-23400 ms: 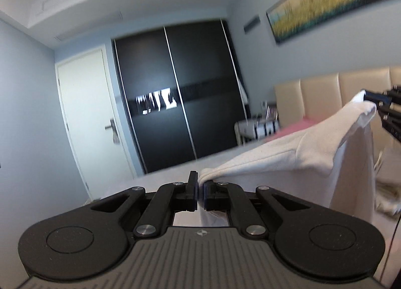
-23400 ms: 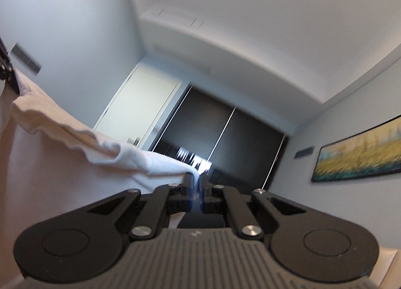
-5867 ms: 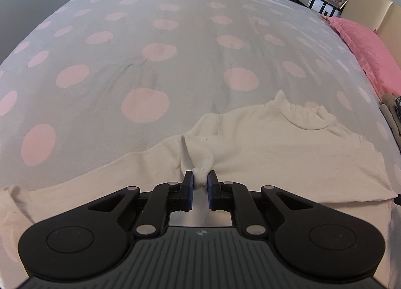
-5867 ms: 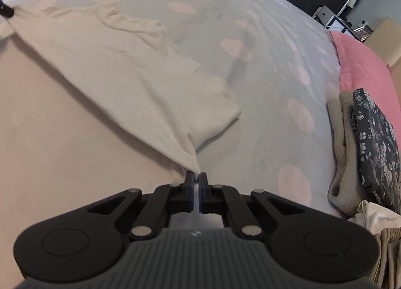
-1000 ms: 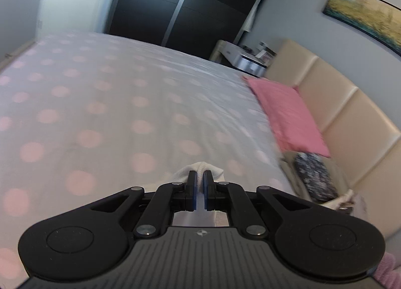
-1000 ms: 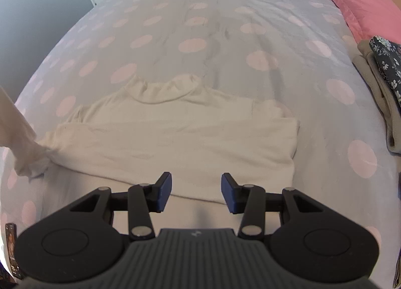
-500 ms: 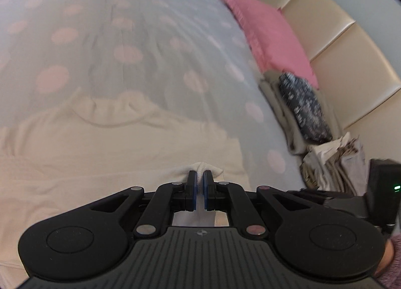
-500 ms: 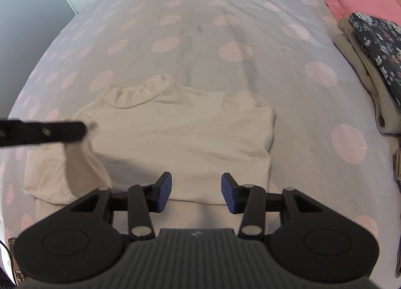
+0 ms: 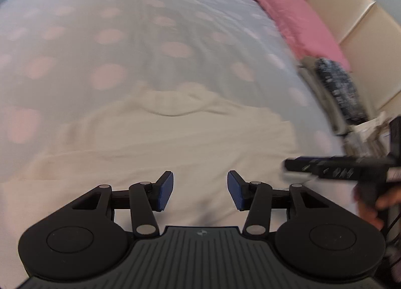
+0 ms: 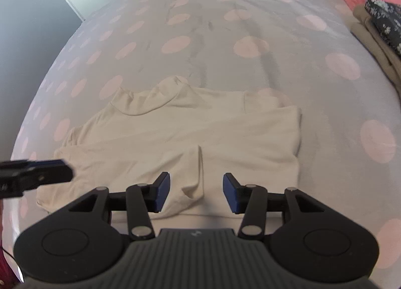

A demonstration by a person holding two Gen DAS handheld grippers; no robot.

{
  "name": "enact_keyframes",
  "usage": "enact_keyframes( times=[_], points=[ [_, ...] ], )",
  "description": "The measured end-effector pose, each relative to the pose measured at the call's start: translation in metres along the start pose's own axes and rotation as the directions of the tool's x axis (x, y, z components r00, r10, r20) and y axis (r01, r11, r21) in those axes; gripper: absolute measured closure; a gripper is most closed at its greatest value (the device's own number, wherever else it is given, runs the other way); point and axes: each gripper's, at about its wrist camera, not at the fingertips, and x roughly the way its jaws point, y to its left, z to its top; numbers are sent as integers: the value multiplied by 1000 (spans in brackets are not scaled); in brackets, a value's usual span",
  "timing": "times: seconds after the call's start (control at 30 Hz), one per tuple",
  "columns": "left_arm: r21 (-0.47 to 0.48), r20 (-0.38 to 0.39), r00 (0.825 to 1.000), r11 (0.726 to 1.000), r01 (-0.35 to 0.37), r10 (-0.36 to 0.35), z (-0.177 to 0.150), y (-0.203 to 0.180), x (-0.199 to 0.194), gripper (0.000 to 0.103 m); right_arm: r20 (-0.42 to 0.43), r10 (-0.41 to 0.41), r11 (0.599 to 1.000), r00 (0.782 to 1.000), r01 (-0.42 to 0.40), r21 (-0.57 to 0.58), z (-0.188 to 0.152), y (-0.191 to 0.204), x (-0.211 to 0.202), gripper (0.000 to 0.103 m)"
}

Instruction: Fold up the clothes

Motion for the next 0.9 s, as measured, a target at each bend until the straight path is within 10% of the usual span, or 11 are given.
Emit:
enact_keyframes(
  times=[0.37,0.47,0.9],
  points=[
    [-248,-1,974,944,-218,225,-42,140,-49,57,-123,9,991,992,7,134,-1,-2,60,57],
    [-285,-21,972,930,-230,234,-50,158,-49,58,-144,11,988,989,12,156,-4,3,65,83],
    [-232,-34,971,943,-239,238,-60,155,-45,58,139,199,978,970,-205,30,38,86,-43,96]
  ],
)
